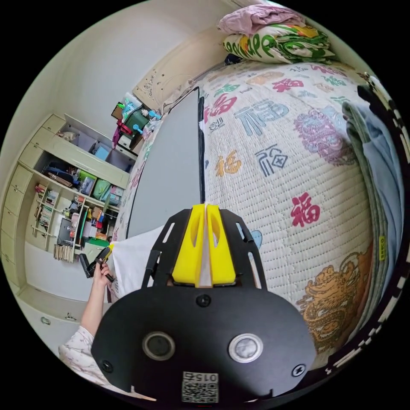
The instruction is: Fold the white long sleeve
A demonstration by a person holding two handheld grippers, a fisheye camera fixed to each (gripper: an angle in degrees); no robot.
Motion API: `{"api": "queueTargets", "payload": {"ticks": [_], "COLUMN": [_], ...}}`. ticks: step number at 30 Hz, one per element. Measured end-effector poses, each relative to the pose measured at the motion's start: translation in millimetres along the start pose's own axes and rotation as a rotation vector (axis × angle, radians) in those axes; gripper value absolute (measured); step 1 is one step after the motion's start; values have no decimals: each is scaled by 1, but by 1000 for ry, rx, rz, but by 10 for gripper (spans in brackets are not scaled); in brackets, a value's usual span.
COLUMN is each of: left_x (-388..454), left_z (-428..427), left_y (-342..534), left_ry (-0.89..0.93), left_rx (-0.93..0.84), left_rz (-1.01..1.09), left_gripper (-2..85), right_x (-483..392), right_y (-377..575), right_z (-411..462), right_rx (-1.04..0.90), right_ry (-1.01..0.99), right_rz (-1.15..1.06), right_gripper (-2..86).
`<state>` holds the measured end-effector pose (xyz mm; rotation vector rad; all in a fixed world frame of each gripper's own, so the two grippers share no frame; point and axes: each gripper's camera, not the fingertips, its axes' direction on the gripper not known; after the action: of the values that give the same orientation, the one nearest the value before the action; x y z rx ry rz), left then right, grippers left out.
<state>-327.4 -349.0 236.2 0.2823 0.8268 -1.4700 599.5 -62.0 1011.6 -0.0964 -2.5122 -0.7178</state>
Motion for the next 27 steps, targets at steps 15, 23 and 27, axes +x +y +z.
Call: {"api": "queueTargets", "payload": {"ticks": [15, 23, 27], "left_x": [-39, -60, -84], "left_z": [35, 35, 47], "left_y": [37, 53, 57], "left_ry": [-7, -33, 17], "left_rx": [25, 67, 51], "left_rz": [-3, -4, -41], "left_gripper": [5, 7, 9], "right_x": [23, 67, 91], "right_y": [-33, -8, -3], "right_z": [140, 177, 202], "right_rx": [-23, 86, 36], "right_ry": [174, 242, 282], "right_rz": [-97, -124, -133], "right_gripper": [-1, -1, 0]}}
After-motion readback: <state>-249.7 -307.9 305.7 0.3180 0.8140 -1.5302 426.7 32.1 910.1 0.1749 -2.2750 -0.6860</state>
